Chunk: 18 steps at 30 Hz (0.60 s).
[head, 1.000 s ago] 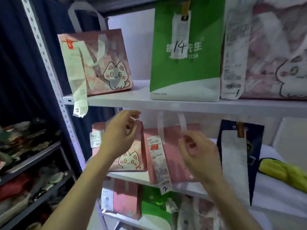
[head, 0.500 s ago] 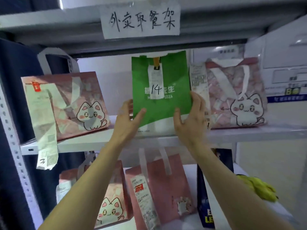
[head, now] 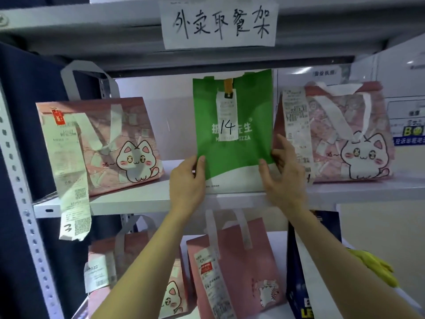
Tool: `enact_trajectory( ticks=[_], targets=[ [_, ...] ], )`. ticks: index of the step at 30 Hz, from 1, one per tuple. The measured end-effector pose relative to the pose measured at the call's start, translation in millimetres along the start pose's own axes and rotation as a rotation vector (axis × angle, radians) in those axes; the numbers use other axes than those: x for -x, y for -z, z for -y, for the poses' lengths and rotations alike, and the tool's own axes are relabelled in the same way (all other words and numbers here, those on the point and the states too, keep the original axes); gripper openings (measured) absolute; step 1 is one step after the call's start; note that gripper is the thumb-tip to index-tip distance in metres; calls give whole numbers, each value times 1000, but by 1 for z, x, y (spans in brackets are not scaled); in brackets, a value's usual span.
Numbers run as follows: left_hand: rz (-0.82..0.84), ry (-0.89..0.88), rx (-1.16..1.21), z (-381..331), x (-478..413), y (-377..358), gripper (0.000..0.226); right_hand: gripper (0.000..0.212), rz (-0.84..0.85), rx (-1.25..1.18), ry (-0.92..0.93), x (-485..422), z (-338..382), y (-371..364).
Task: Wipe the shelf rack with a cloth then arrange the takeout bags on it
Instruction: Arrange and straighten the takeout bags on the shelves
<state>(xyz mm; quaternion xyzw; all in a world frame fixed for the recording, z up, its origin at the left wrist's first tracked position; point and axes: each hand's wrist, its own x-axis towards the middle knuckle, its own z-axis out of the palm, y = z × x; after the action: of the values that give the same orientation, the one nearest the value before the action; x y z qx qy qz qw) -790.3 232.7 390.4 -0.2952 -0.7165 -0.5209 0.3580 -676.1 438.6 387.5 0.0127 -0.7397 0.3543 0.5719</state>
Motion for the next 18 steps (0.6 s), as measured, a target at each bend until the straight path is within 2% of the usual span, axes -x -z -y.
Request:
enact_trajectory(
  ticks=[3, 8, 13, 18],
  targets=[
    [-120, 17, 10, -2, 2, -2, 42, 50, 103, -79, -12, -5, -4, 2],
    [-225, 76, 84, -5, 1, 2, 30, 19, 231, 108, -50, -12, -3, 6],
    [-207, 78, 97, -5, 0, 2, 27, 18, 270, 114, -128, -16, -2, 7],
    [-157, 136, 76, 1, -2, 3, 26, 12, 280, 18, -223, -22, -5, 8]
  ],
)
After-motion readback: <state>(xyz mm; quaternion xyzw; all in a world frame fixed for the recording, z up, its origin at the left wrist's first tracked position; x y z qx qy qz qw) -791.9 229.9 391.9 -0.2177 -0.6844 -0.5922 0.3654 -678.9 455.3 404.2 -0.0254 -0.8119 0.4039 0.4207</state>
